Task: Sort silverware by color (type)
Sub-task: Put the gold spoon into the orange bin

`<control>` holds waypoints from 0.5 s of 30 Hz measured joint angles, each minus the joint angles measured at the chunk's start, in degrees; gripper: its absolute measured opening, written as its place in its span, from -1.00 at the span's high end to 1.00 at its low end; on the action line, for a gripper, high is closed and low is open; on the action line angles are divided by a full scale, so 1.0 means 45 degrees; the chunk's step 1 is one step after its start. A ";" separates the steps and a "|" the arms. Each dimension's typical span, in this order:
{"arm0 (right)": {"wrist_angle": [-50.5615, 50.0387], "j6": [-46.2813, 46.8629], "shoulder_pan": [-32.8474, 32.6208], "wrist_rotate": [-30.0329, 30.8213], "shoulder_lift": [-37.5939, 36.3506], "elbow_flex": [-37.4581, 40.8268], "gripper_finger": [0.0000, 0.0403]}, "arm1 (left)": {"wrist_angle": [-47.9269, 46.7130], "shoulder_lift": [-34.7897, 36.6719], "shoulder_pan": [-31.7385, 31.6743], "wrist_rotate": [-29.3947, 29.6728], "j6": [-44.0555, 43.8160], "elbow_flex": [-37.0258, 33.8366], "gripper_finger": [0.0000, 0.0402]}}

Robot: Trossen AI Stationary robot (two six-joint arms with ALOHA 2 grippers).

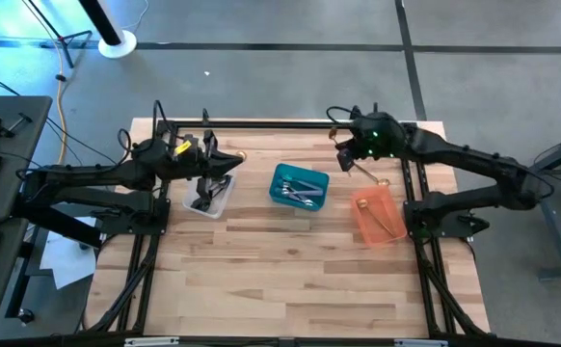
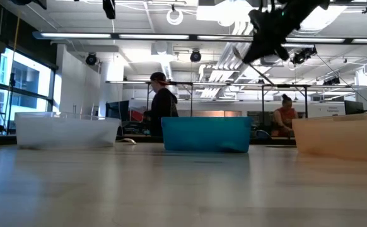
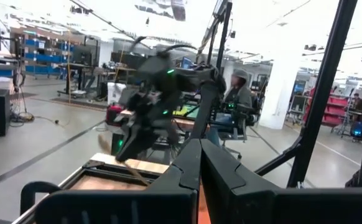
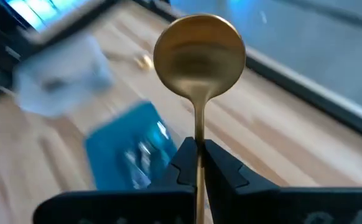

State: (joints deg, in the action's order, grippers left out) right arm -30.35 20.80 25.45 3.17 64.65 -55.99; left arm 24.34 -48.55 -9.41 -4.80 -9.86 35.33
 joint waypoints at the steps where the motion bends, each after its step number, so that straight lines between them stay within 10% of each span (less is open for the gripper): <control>1: 0.0373 0.0054 -0.0393 0.0304 -0.0205 0.0000 1.00 | 0.0000 0.0004 0.0000 0.0005 -0.0027 0.0000 1.00; 15: 0.7910 -0.1309 -0.4192 0.0554 -0.0184 -0.0020 1.00 | -0.1207 -0.0545 0.0015 -0.0674 0.0085 0.1489 1.00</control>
State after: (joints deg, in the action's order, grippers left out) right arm 5.25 14.91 6.59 5.66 63.82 -56.08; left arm 18.90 -51.01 -9.34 -7.83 -9.47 42.03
